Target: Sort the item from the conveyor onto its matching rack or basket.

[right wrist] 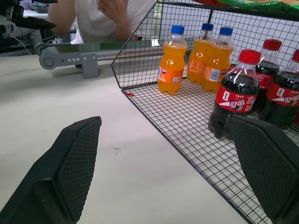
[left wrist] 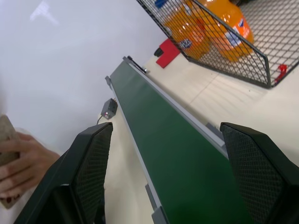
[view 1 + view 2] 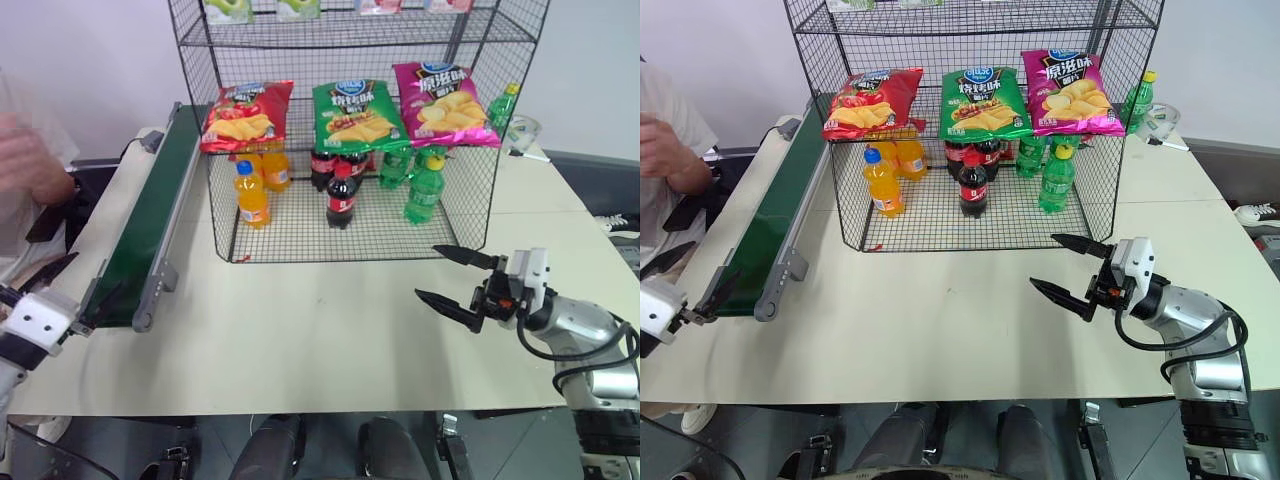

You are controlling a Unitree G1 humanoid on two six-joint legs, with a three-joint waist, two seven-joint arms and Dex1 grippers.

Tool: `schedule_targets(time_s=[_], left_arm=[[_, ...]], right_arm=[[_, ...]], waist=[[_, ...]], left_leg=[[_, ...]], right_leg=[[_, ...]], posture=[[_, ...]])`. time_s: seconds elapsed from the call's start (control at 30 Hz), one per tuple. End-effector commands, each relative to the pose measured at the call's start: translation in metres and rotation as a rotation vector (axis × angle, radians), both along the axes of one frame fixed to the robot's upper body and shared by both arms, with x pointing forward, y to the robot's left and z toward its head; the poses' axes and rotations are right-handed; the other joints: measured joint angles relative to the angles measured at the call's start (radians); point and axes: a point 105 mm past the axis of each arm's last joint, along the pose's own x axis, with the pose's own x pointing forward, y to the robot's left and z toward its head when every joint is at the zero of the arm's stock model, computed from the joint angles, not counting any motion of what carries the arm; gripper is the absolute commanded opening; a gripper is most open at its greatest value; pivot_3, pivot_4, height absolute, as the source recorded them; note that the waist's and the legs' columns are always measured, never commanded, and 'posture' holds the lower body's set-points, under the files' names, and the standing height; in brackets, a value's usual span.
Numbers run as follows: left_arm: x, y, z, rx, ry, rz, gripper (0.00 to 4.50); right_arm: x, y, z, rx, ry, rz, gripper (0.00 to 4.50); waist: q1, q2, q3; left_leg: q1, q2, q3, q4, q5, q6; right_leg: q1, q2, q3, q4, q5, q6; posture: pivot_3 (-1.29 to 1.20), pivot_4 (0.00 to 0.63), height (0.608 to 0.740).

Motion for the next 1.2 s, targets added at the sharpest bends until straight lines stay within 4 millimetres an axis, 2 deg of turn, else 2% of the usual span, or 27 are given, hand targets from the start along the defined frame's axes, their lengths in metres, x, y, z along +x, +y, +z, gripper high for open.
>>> schedule_targets(time_s=[0.03,0.7,0.87,0.97,1.2], left_arm=[[-0.001,0.0,0.004,0.016,-0.031,0.003,3.85],[-0.006,0.004,-0.009,0.064,-0.046,0.007,3.85],[-0.01,-0.005,-0.015,0.019,-0.01,-0.061,3.85],[-0.012,-0.009,-0.018,0.049,-0.001,-0.085,3.85],[-0.013,-0.008,-0.021,0.063,-0.007,-0.073,3.85]], right_arm=[[-0.001,0.002,0.007,0.002,-0.039,0.009,4.5],[0.002,0.003,0.005,-0.015,-0.038,0.01,4.5],[0.002,0.003,0.005,-0.014,-0.038,0.008,4.5],[0.002,0.003,0.005,-0.011,-0.037,0.008,4.5],[0.003,0.004,0.004,-0.013,-0.036,0.015,4.5]], waist=[[0.0,0.0,0.0],[0.0,0.0,0.0],[-0.001,0.0,0.0],[-0.001,0.0,0.0],[0.0,0.0,0.0]], left_leg=[[0.0,0.0,0.0,0.0,0.0,0.0],[0.0,0.0,0.0,0.0,0.0,0.0],[-0.001,0.0,0.0,0.0,0.0,0.0],[-0.001,0.0,0.0,0.0,0.0,0.0],[-0.001,0.0,0.0,0.0,-0.001,-0.002]], right_leg=[[0.0,0.0,0.0,0.0,0.0,0.0],[-0.001,0.0,0.0,0.0,0.0,0.0],[-0.001,0.0,0.0,0.0,0.0,0.0],[-0.001,0.0,0.0,0.0,0.0,0.0],[-0.001,0.0,0.0,0.0,0.0,0.0]], posture=[[0.0,0.15,0.74],[0.0,0.15,0.74],[0.0,0.15,0.74],[0.0,0.15,0.74],[0.0,0.15,0.74]])
